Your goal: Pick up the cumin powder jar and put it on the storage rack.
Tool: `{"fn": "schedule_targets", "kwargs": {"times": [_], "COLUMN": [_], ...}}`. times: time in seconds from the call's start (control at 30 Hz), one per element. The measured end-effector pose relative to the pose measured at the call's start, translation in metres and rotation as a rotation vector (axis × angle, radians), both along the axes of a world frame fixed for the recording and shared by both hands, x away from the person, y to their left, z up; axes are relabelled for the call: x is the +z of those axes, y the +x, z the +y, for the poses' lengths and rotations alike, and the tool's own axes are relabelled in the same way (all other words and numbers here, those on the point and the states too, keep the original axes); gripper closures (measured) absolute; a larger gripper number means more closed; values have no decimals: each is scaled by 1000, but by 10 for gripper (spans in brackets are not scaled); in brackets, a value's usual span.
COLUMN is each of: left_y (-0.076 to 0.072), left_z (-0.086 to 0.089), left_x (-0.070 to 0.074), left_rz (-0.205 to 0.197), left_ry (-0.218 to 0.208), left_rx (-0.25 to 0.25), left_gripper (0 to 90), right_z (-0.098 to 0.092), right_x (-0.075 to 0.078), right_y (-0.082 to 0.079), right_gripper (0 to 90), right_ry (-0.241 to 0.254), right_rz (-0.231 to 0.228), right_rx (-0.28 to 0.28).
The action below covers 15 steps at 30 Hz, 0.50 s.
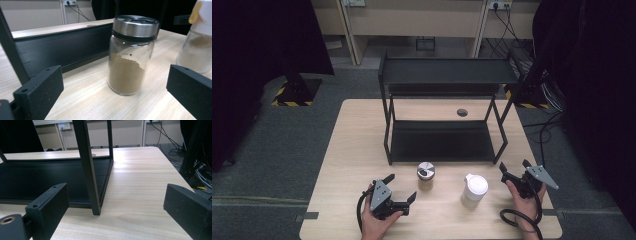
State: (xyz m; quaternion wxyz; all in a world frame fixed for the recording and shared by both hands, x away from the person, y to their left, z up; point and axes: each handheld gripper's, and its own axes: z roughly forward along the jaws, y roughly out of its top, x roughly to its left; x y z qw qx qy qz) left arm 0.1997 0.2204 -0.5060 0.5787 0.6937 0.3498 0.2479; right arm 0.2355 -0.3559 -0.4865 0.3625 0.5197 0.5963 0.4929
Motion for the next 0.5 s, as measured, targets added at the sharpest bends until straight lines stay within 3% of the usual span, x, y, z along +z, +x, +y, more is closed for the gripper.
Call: {"fn": "schedule_targets", "kwargs": {"times": [0.2, 0.5], "left_y": [3, 3], "left_z": [-2, -8], "left_x": [3, 5], "left_rz": [2, -6], "left_ry": [25, 55], "left_rx": [-49, -78], "left_gripper": [2, 2], "right_z": [-1, -1], "right_x": [1, 1], "right_y": [1, 1], "right_gripper": [66, 67], "right_ry": [2, 8], "right_rz": [8, 8], "right_rx": [3, 2]}}
